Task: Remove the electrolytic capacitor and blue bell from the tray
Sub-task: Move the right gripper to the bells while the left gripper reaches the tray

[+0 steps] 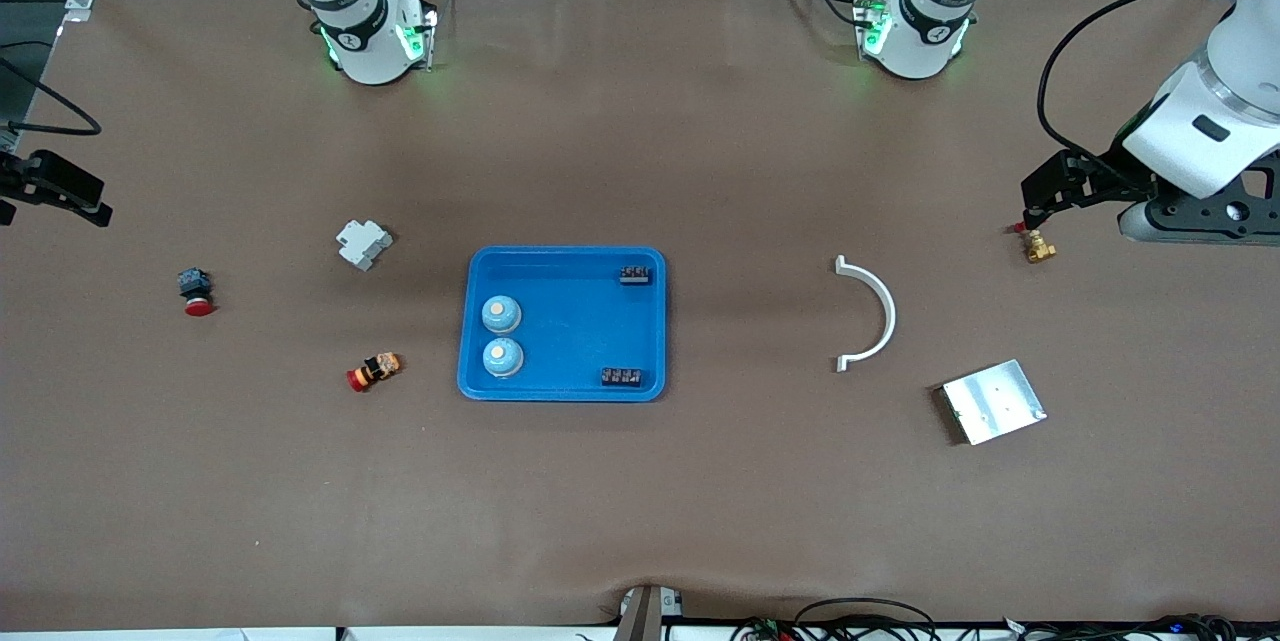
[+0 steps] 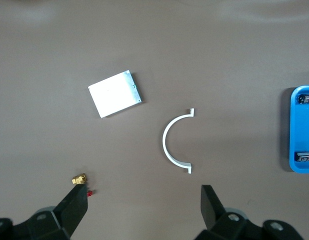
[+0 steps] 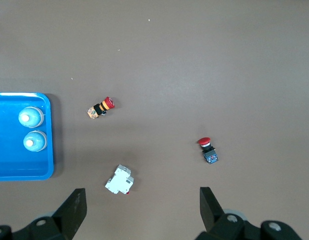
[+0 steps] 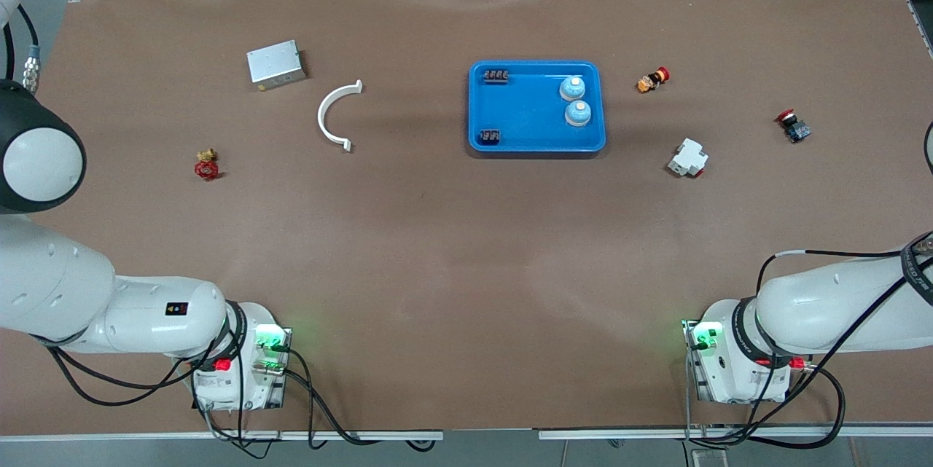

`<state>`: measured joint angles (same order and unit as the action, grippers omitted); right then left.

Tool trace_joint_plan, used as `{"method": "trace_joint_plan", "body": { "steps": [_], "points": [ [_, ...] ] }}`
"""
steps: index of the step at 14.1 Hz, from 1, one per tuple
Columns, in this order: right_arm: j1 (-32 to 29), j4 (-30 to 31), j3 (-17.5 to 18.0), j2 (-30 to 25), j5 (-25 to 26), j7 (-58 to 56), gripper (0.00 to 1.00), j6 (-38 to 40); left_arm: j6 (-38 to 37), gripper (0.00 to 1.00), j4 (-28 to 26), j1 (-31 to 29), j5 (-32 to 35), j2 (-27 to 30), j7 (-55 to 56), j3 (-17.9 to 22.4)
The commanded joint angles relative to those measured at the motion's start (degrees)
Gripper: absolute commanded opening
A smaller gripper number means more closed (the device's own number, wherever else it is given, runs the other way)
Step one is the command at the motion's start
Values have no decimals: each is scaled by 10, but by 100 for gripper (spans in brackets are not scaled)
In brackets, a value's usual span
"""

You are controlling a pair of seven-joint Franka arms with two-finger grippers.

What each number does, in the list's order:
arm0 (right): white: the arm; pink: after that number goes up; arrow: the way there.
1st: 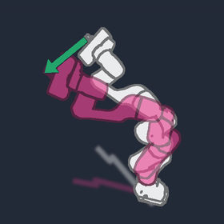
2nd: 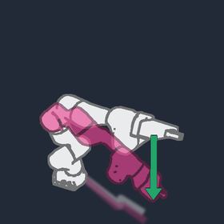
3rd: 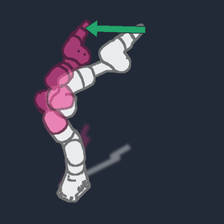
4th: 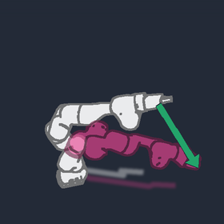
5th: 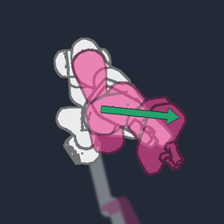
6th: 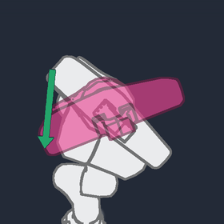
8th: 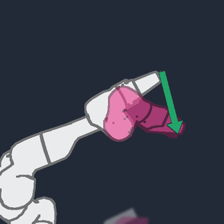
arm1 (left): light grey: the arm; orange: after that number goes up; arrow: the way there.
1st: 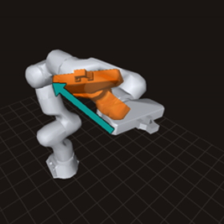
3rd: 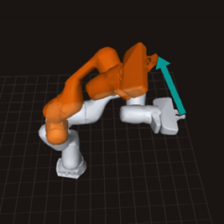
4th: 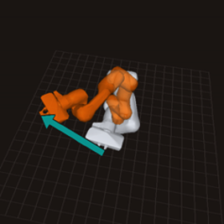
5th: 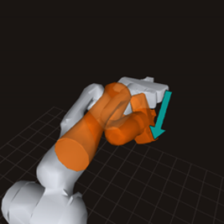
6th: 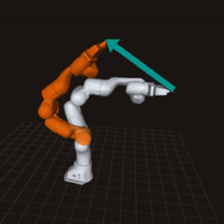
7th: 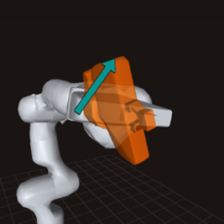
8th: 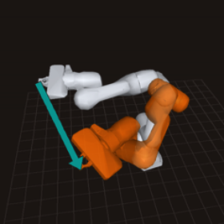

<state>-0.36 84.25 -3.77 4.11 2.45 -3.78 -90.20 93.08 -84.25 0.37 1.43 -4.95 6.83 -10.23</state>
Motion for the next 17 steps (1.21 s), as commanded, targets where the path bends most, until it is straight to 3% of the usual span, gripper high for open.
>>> {"method": "trace_joint_plan", "body": {
  "steps": [1, 8, 12, 14, 17],
  "points": [
    [0, -15, 1, 13, -2, -4, 100, 2, 1, 100, -1, 0, -2, 2, 7, -3],
    [0, -15, 1, 19, -2, -11, 100, -2, 6, 100, -36, -2, -2, 5, 21, -19],
    [10, -15, 4, 22, -29, -2, 100, -2, 0, 100, -71, -2, -1, 14, 210, -44],
    [35, -9, 3, 27, -57, 12, 100, -3, 1, 100, -72, -1, -2, 12, 251, -61],
    [89, -10, 3, 86, -60, 135, 100, -40, 0, 100, -72, 2, -1, -5, 343, -94]
  ]
}}
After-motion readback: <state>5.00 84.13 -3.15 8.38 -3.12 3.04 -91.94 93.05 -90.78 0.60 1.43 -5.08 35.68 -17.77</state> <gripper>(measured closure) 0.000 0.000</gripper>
